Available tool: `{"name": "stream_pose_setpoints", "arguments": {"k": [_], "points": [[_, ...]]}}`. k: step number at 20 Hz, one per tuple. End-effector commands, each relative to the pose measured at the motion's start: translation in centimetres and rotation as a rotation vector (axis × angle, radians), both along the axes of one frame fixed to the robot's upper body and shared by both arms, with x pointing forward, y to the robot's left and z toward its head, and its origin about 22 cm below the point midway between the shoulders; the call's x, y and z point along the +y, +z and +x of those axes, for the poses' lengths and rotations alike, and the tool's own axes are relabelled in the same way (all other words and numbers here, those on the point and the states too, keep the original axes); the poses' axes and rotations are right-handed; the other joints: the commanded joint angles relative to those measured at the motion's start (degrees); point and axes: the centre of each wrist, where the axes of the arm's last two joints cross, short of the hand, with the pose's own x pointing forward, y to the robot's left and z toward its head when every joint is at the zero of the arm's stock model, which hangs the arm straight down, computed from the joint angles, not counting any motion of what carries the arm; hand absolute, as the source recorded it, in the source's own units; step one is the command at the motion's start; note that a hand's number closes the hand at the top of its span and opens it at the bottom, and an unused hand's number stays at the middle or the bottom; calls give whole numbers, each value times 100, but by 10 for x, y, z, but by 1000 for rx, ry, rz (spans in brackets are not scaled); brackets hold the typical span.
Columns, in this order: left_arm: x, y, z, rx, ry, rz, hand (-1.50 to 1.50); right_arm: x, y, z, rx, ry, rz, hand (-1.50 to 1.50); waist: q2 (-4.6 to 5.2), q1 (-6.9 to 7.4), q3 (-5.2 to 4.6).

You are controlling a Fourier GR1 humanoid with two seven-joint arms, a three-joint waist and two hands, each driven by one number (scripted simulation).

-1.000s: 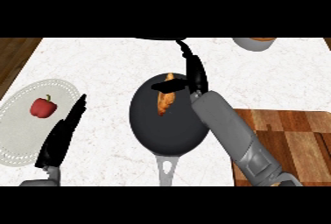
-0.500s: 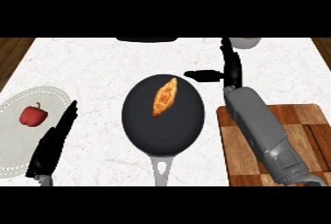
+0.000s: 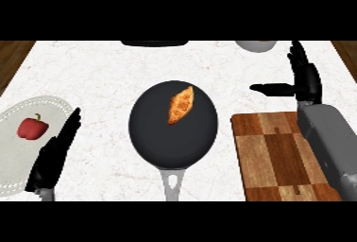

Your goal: Pick the croissant from the cutting board and place it in the pan

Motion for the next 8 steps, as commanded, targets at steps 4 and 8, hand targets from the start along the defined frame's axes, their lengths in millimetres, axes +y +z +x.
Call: {"name": "stream_pose_setpoints", "arguments": {"k": [4,8], "points": [[-10,-5,-4,7,-5,-3,0,-82,11,-26,-11,8,-22,-150,-3,-6,-1],[13,7,2,-24,-11,4,0,-108,21,-29,-15,37,-1,-150,5,25,-1]]}}
